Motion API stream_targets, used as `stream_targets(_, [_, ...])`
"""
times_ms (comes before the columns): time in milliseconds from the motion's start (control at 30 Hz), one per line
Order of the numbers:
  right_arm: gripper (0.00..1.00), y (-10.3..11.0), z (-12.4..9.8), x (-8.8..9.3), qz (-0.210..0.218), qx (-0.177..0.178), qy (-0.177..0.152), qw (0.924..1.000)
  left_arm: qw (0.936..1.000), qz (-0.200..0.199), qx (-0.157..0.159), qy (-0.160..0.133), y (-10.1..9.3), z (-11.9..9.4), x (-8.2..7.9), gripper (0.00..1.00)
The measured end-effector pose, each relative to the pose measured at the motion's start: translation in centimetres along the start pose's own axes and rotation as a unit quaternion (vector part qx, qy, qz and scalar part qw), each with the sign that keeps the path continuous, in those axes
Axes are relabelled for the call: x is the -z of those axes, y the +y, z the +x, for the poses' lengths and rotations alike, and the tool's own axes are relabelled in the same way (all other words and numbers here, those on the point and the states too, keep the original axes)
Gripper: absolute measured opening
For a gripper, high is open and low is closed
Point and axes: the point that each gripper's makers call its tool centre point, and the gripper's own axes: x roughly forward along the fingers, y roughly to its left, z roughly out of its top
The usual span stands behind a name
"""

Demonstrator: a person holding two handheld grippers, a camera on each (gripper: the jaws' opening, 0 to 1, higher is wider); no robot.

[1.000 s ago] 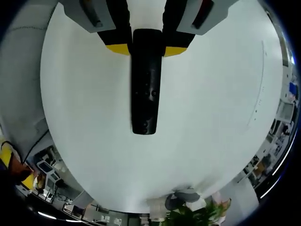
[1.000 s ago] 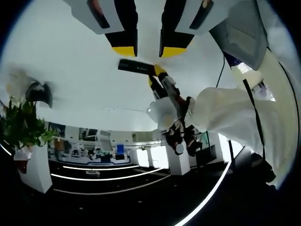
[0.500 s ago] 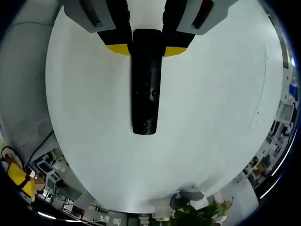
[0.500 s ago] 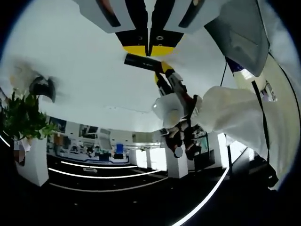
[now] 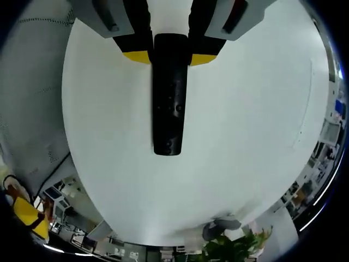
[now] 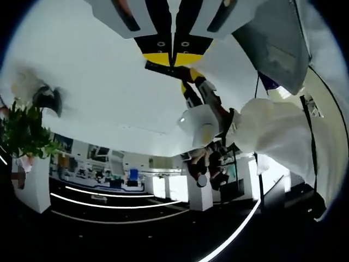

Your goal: Press the specified remote control buttons in sequence, fully releasing each button before pressing the next.

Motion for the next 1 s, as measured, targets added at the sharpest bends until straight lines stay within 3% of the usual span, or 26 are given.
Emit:
stream_targets(433, [0.0, 0.3, 0.3, 0.7, 0.014, -0.009, 0.024, 0.9996, 1.0, 0.001, 0.0, -0.003, -2.5, -0.1, 0.3, 0.24])
stream_targets(1000, [0.0, -1.1, 0.8, 2.4, 0.036, -0.005, 0.087, 0.9955, 0.9999, 0.006, 0.003, -0.012, -5.5, -0.2, 0.5, 0.24])
